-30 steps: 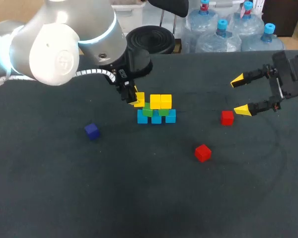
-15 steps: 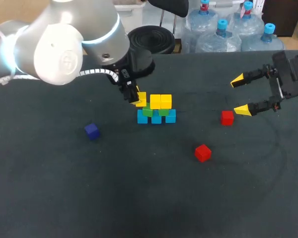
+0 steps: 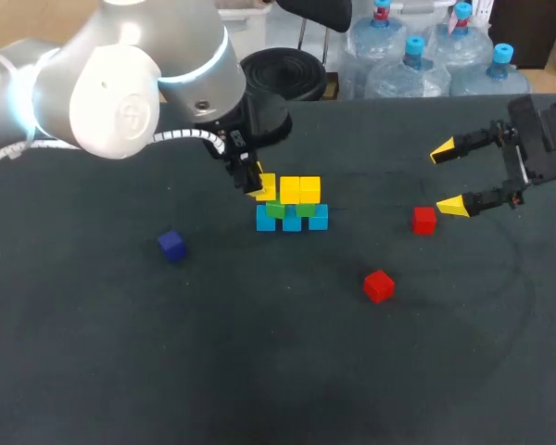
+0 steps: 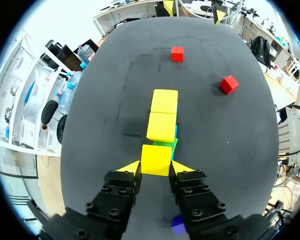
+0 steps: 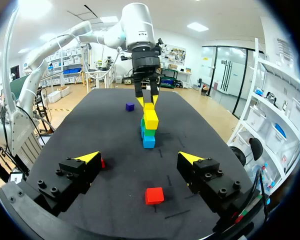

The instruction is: Place the blue cubes, place green cubes on the blue cubes, place the yellow cubes on the green cubes, then place the red cubes on the yellow cubes, and place purple cube on the red cubes.

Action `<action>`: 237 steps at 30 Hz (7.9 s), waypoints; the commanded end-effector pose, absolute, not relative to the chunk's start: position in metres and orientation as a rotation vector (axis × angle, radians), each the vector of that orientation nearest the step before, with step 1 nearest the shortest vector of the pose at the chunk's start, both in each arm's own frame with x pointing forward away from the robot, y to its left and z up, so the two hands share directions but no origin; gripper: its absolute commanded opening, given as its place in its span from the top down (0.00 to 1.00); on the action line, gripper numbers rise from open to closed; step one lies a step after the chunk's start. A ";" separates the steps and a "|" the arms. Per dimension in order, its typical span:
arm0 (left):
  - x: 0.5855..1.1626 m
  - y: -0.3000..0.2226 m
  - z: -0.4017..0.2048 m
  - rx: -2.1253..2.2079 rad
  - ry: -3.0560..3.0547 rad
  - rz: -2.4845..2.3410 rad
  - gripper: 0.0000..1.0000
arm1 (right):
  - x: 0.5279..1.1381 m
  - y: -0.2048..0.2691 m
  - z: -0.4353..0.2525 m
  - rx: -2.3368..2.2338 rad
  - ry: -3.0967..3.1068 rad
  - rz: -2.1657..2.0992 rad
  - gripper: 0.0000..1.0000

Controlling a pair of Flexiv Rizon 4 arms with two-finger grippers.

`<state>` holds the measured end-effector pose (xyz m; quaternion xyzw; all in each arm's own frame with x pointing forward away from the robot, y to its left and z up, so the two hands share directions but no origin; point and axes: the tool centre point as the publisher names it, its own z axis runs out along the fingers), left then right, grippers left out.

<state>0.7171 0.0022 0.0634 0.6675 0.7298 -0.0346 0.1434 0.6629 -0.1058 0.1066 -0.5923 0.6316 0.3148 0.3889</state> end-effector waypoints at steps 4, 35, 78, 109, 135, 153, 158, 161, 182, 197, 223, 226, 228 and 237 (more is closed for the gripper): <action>0.720 0.001 0.062 1.931 2.109 -0.101 1.00 | 0.663 -0.105 0.106 -1.506 1.604 0.800 0.00; 0.721 -0.003 0.057 1.945 2.111 -0.111 1.00 | 0.663 -0.105 0.106 -1.506 1.604 0.800 0.00; 0.734 0.037 0.044 1.905 2.208 -0.006 0.00 | 0.663 -0.105 0.106 -1.506 1.604 0.800 0.00; 0.734 0.107 0.018 1.767 2.424 0.031 0.22 | 0.663 -0.105 0.106 -1.506 1.604 0.800 0.00; 0.737 0.103 0.001 1.771 2.432 -0.013 0.52 | 0.663 -0.105 0.106 -1.506 1.604 0.800 0.00; 0.734 0.100 0.005 1.785 2.411 -0.021 1.00 | 0.663 -0.105 0.106 -1.506 1.604 0.800 0.00; 0.729 0.095 0.025 1.814 2.367 -0.011 1.00 | 0.663 -0.105 0.106 -1.506 1.604 0.800 0.00; 0.727 0.086 0.041 1.827 2.324 -0.033 1.00 | 0.663 -0.105 0.106 -1.506 1.604 0.800 0.00; 0.716 0.024 0.083 1.995 2.149 -0.080 1.00 | 0.663 -0.105 0.106 -1.506 1.604 0.800 0.00; 0.720 0.001 0.079 2.044 2.105 -0.083 1.00 | 0.663 -0.105 0.106 -1.506 1.604 0.800 0.00; 0.717 -0.013 0.077 2.067 2.089 -0.098 1.00 | 0.663 -0.105 0.106 -1.506 1.604 0.800 0.00; 0.717 -0.013 0.076 2.068 2.090 -0.097 1.00 | 0.663 -0.105 0.106 -1.506 1.604 0.800 0.00; 0.716 -0.014 0.075 2.070 2.091 -0.094 1.00 | 0.663 -0.105 0.106 -1.506 1.604 0.800 0.00; 0.717 -0.014 0.071 2.076 2.099 -0.083 1.00 | 0.663 -0.105 0.106 -1.506 1.604 0.800 0.00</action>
